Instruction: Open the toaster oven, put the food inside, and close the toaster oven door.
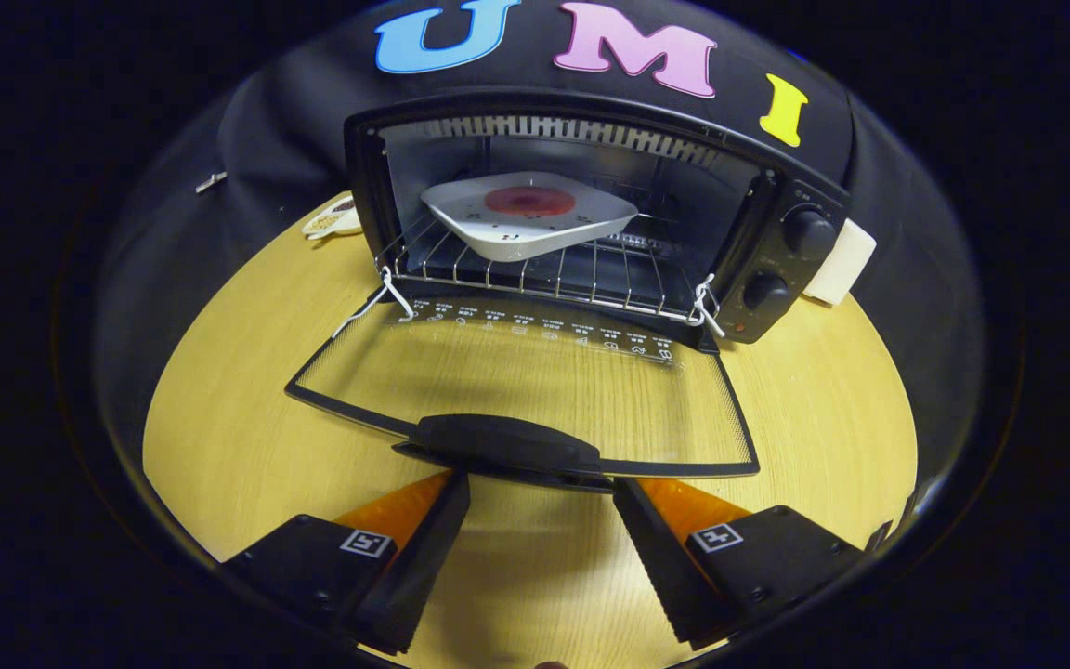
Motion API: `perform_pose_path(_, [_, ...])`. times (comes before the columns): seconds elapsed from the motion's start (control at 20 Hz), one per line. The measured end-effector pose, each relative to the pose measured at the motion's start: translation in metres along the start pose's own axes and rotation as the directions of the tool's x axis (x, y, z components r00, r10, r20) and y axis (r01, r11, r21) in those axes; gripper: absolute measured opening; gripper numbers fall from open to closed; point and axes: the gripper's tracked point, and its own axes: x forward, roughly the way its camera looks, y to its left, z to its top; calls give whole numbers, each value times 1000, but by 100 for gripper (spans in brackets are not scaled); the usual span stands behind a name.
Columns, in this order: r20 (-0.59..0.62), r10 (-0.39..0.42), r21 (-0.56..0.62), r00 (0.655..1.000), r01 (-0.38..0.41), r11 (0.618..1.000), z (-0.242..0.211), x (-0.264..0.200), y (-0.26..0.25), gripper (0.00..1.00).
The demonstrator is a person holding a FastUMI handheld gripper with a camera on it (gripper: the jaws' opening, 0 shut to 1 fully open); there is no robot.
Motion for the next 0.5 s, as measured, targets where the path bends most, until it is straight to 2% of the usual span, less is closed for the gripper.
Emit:
perform_pose_path(0.25, [109, 19, -91, 994, -9, 996, 27, -29, 0, 100])
perform_pose_path(0.5, [255, 47, -117, 966, -17, 993, 78, -62, -7, 100])
